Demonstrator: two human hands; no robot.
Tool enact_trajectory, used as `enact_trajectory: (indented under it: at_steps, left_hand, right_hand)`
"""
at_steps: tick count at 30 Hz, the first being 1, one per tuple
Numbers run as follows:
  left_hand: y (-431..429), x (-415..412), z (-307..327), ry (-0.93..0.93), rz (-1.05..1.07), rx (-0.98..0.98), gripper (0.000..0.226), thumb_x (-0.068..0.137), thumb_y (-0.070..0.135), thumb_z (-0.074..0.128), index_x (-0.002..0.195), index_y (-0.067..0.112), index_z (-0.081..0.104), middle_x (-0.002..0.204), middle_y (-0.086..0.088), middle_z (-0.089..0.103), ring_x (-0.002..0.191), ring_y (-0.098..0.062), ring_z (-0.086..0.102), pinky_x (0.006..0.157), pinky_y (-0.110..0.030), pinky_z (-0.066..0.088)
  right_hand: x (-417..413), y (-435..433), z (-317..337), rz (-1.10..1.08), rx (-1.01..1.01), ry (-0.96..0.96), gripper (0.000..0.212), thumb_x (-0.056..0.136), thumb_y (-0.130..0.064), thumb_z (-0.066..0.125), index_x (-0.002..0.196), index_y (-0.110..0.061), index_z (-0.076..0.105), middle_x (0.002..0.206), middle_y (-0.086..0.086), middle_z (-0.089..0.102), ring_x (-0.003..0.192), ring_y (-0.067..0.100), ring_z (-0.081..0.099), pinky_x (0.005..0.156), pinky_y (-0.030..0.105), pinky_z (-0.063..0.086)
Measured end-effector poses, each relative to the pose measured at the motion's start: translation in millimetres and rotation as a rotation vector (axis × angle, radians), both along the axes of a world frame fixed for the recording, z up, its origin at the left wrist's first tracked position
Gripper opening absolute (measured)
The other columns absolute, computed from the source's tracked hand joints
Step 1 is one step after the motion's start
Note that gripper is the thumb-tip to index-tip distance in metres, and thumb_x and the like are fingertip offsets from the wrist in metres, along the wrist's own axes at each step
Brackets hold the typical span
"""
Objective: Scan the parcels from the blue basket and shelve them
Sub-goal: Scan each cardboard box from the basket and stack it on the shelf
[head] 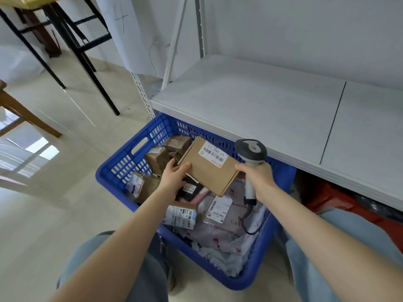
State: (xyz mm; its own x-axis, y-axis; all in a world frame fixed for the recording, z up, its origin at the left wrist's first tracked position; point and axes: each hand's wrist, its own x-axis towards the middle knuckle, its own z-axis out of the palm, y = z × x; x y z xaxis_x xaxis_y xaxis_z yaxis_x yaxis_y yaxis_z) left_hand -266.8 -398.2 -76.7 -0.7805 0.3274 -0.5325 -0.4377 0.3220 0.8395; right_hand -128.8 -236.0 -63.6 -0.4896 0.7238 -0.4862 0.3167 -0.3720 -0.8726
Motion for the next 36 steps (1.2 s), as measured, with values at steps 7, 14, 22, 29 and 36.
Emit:
enact_trajectory:
  at_steps: [7,14,22,29,36]
  left_hand:
    - [3.4,-7.4,5.3,0.089,-0.227,-0.137,0.025,0.096,0.028,0.056,0.115,0.013,0.060,0.091,0.003,0.058,0.086,-0.013,0.055,0.064,-0.020,0.044]
    - [8.6,-11.8,-2.6,-0.001,-0.111,-0.054,0.028,0.095,0.012,0.056,0.123,0.004,0.058,0.105,-0.009,0.061,0.101,-0.023,0.057,0.080,-0.032,0.055]
    - [14.8,-7.5,-27.5,-0.155,0.004,-0.036,0.037,0.088,0.015,0.068,0.124,0.009,0.059,0.109,-0.008,0.063,0.097,-0.021,0.060,0.088,-0.040,0.050]
    - [15.1,-12.6,-41.5,-0.169,0.060,-0.056,0.036,0.085,0.012,0.070,0.121,0.011,0.063,0.119,-0.010,0.065,0.111,-0.025,0.062,0.095,-0.042,0.050]
    - [18.9,-9.2,-41.3,-0.162,0.052,-0.082,0.037,0.086,0.010,0.069,0.123,0.008,0.061,0.124,-0.012,0.062,0.109,-0.024,0.060,0.093,-0.039,0.049]
  right_hand:
    - [-1.9,4.3,-6.4,0.065,0.074,-0.070,0.020,0.077,-0.007,0.072,0.095,0.000,0.071,0.093,0.019,0.071,0.079,0.028,0.064,0.082,0.048,0.055]
    - [0.3,-1.2,-1.4,-0.048,0.071,0.060,0.017,0.083,-0.015,0.072,0.098,-0.012,0.064,0.083,-0.002,0.064,0.077,0.013,0.060,0.060,0.025,0.051]
    - [8.2,-49.1,-0.1,0.099,-0.025,0.072,0.015,0.084,-0.017,0.073,0.073,-0.008,0.068,0.056,0.002,0.065,0.048,0.009,0.057,0.052,0.021,0.048]
    - [14.2,-64.6,1.9,0.095,-0.041,0.028,0.015,0.083,-0.014,0.071,0.070,-0.008,0.068,0.050,0.002,0.062,0.045,0.010,0.056,0.049,0.022,0.048]
    - [16.3,-66.2,3.0,0.124,-0.006,-0.009,0.021,0.082,-0.014,0.070,0.062,-0.009,0.066,0.047,0.001,0.060,0.044,0.011,0.053,0.050,0.024,0.047]
